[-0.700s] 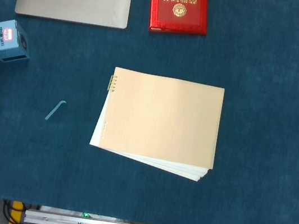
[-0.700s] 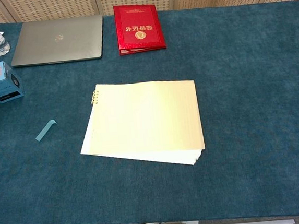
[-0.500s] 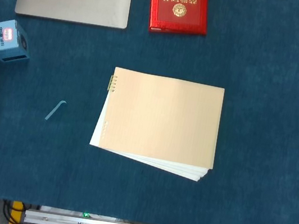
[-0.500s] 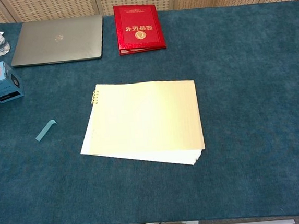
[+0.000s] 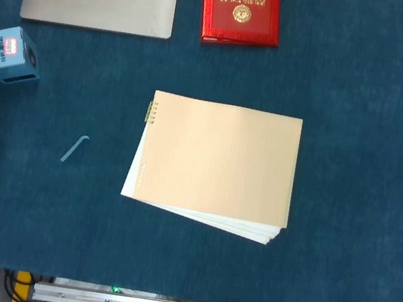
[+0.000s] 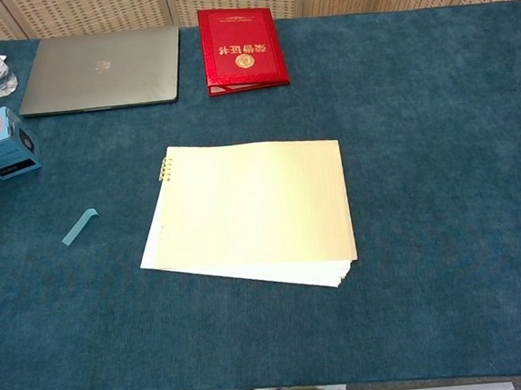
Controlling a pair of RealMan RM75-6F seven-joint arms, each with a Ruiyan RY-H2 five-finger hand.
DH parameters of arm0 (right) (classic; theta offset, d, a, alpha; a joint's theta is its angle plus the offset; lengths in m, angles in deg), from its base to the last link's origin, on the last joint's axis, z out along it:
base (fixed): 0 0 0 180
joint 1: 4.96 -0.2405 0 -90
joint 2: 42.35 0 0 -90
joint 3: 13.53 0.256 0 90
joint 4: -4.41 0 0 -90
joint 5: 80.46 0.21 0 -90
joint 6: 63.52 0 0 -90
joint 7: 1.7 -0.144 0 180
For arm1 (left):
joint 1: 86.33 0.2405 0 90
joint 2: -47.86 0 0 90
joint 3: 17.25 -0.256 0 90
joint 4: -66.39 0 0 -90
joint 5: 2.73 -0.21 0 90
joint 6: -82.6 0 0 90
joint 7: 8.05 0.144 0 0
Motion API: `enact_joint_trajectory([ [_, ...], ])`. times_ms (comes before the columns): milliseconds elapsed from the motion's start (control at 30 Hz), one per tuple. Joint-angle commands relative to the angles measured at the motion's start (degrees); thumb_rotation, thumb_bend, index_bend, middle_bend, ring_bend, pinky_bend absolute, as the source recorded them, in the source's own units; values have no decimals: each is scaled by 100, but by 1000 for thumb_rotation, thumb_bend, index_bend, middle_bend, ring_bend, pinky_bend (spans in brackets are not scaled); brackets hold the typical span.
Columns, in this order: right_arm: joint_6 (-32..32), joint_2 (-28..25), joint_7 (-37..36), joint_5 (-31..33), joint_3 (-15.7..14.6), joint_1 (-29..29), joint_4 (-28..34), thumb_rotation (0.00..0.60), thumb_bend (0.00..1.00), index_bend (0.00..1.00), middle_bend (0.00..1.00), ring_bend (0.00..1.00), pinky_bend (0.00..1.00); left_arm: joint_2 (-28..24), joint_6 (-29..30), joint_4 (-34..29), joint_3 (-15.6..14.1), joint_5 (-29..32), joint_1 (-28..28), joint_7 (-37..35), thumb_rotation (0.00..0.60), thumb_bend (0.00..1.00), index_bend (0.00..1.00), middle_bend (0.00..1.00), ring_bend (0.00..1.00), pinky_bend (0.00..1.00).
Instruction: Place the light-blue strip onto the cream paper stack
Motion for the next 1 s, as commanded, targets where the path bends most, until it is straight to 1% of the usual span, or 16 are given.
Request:
enact_joint_trajectory([
  [33,-122,-19,11,63,26,-85,20,600,323,455,507,443,504,58,-71,-97,52,138,-60,89,600,339,255,541,612,790],
  [100,-192,-20,-2,100,33,-128,18,600,323,455,507,442,504,101,-148,-166,68,244,-103,162,600,322,276,617,693,873],
  [233,-348,-75,-135,145,23,-201,63,600,323,455,507,443,504,169,-356,-271,60,448,-221,442,600,285,303,704,794,941],
  [300,-398,-121,-188,149,22,-230,87,600,323,455,508,443,504,224,-414,-307,57,523,-266,566,581,285,310,746,845,978],
  [367,-429,-167,-189,163,34,-261,103,600,323,455,508,443,504,270,-495,-366,52,607,-323,680,564,284,314,777,874,995],
  [500,-453,-283,-160,137,55,-315,237,600,323,455,508,443,504,303,-593,-579,52,783,-430,996,600,284,328,840,925,1000],
  [600,-497,-377,-60,186,75,-355,381,600,323,455,508,443,504,381,-614,-743,67,938,-505,1229,600,284,337,865,943,1000],
  [733,-560,-411,-35,216,55,-388,447,600,322,455,507,443,504,550,-636,-836,103,1203,-595,1457,600,285,330,874,947,1000],
  [833,-587,-389,-63,218,18,-395,433,600,322,455,507,445,504,655,-724,-825,70,1250,-690,1580,600,284,334,897,969,1000],
  [933,-602,-356,-105,221,-12,-399,387,600,322,455,507,448,504,784,-752,-801,37,1372,-760,1776,589,285,367,937,998,1000],
  [1000,-598,-337,-133,219,-25,-398,354,600,322,455,508,451,504,846,-782,-789,10,1479,-802,1908,561,285,384,956,1000,1000],
])
